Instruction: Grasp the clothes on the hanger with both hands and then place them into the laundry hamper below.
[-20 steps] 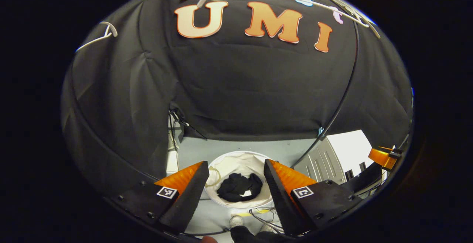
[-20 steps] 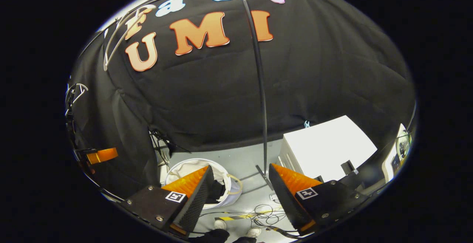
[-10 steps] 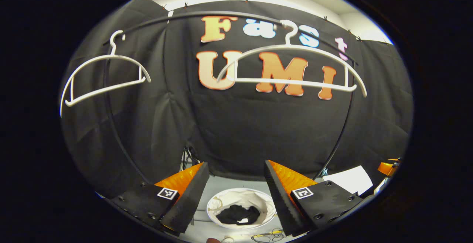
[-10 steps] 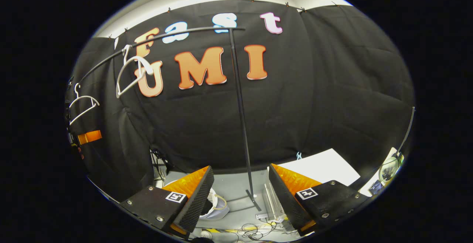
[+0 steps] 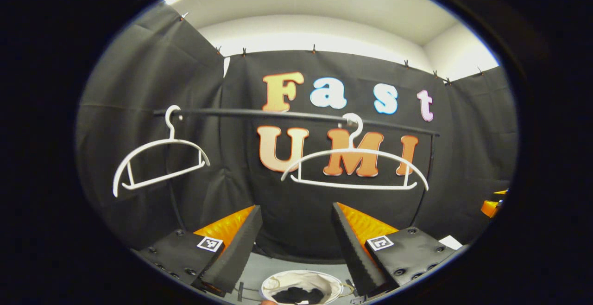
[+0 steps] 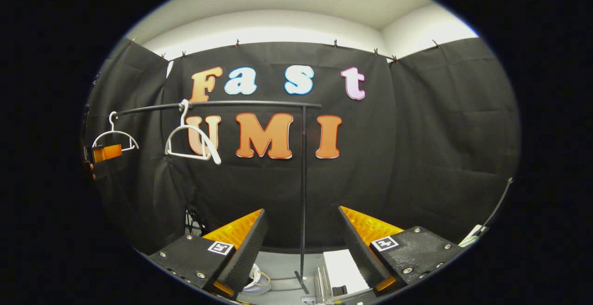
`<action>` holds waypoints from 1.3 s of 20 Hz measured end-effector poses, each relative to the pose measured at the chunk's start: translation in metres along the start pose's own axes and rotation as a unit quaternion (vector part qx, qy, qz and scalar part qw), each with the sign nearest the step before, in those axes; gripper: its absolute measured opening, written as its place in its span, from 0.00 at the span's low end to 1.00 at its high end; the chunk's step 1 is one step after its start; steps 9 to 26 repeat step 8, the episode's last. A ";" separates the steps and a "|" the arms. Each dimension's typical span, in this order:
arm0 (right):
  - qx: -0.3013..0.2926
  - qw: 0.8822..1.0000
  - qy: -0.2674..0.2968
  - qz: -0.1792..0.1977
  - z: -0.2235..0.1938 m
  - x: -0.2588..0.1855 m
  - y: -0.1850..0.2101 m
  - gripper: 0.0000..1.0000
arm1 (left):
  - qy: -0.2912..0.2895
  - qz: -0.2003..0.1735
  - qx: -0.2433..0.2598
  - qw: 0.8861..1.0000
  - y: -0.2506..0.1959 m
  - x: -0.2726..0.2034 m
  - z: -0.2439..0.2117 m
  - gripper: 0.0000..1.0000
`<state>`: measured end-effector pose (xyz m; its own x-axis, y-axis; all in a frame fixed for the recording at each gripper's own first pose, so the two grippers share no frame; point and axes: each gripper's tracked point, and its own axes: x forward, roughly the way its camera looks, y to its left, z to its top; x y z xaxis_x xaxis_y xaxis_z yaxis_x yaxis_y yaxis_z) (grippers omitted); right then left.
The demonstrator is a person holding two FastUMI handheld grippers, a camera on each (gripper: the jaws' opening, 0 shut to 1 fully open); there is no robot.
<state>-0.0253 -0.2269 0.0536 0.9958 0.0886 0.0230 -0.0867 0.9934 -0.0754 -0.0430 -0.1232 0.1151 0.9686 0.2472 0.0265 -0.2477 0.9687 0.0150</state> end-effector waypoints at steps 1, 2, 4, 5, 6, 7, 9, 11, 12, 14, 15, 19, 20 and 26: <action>-0.004 1.000 -0.012 0.004 0.010 -0.005 0.004 1.00 | -0.013 0.003 0.000 1.000 0.001 -0.004 0.007 0.94; -0.007 1.000 -0.022 0.008 0.018 -0.009 0.010 1.00 | -0.023 0.007 0.000 1.000 0.003 -0.007 0.014 0.94; -0.012 0.999 -0.036 0.014 0.026 -0.015 0.017 0.93 | -0.039 0.017 0.000 0.999 0.016 -0.015 0.027 0.94; -0.015 0.999 -0.039 0.016 0.027 -0.017 0.019 0.88 | -0.043 0.025 0.001 0.999 0.024 -0.020 0.031 0.94; -0.017 0.999 -0.042 0.016 0.027 -0.016 0.021 0.84 | -0.048 0.033 0.001 0.998 0.029 -0.022 0.033 0.94; -0.018 0.999 -0.043 0.016 0.028 -0.018 0.021 0.84 | -0.049 0.036 0.002 0.998 0.031 -0.024 0.033 0.94; -0.018 0.999 -0.044 0.017 0.028 -0.018 0.023 1.00 | -0.051 0.038 0.004 0.998 0.033 -0.025 0.033 0.94; -0.018 0.999 -0.044 0.017 0.028 -0.018 0.023 1.00 | -0.051 0.038 0.004 0.998 0.033 -0.025 0.033 0.94; -0.018 0.999 -0.044 0.017 0.028 -0.018 0.023 1.00 | -0.051 0.038 0.004 0.998 0.033 -0.025 0.033 0.94; -0.018 0.999 -0.044 0.017 0.028 -0.018 0.023 1.00 | -0.051 0.038 0.004 0.998 0.033 -0.025 0.033 0.94; -0.018 0.999 -0.044 0.017 0.028 -0.018 0.023 1.00 | -0.051 0.038 0.004 0.998 0.033 -0.025 0.033 0.94; -0.018 0.999 -0.044 0.017 0.028 -0.018 0.023 1.00 | -0.051 0.038 0.004 0.998 0.033 -0.025 0.033 0.94; -0.018 0.999 -0.044 0.017 0.028 -0.018 0.023 1.00 | -0.051 0.038 0.004 0.998 0.033 -0.025 0.033 0.94; -0.018 0.999 -0.044 0.017 0.028 -0.018 0.023 1.00 | -0.051 0.038 0.004 0.998 0.033 -0.025 0.033 0.94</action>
